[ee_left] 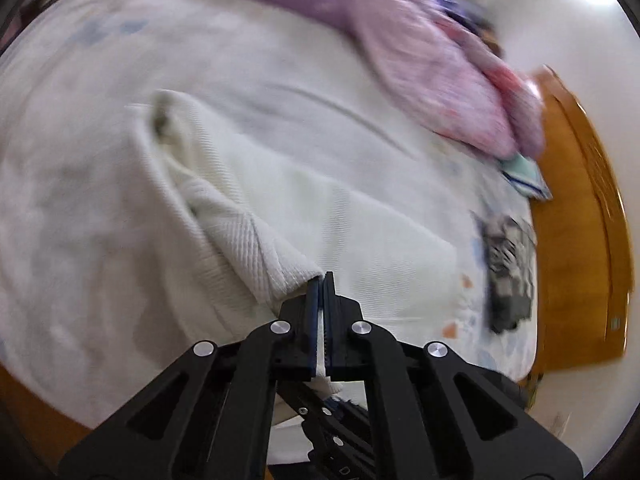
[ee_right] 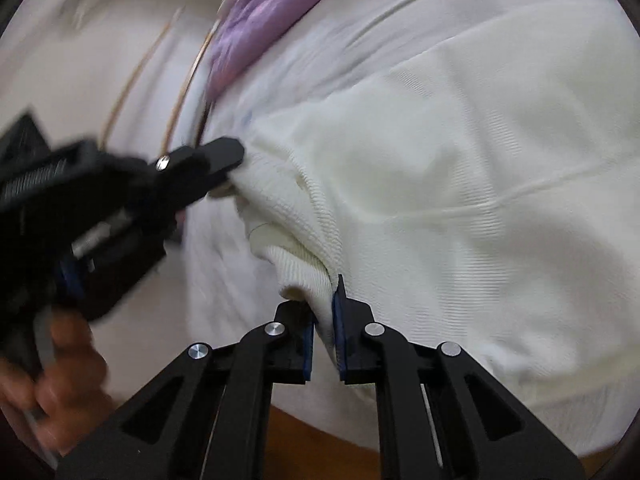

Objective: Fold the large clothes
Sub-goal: 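Grasp the folded jacket edge with the left gripper while the right gripper grasps the hem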

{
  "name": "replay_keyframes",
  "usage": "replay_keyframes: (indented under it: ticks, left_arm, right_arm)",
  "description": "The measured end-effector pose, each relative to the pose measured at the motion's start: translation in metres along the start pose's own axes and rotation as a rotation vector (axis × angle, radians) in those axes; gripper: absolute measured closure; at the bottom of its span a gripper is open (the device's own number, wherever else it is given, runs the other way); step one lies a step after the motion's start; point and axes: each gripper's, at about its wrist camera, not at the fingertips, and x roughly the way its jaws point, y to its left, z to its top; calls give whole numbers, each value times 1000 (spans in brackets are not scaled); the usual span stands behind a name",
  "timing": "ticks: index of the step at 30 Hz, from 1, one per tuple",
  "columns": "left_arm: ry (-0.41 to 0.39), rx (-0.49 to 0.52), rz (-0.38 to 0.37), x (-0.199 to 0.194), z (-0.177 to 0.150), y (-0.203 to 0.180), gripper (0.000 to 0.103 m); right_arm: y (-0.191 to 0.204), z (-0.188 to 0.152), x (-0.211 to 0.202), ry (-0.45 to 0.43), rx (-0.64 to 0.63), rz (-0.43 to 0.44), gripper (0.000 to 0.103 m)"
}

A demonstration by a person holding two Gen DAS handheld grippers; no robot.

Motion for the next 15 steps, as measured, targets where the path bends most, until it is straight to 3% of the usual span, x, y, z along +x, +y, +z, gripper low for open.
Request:
replay_keyframes:
  ticks: [5,11,12,14,15]
  left_arm:
    - [63,142,-116,31,-27,-106,102]
    - [222,258,-161,93,-73,-181,101]
    - [265,246,-183,105,-81,-183,96]
    - [263,196,-184,112,-89,-175,89]
    - [255,172,-191,111,-92,-170,74]
  right_arm:
    - [-49,14,-79,-129,148,21,96]
    - [-141,-2,-137,-197,366,-50,96]
    - [-158,-9,-138,-196,412,-78,96]
    - [-182,-18,-136,-180,462,-116,97]
    - [-193,-20,-133,-169,472,-126,97]
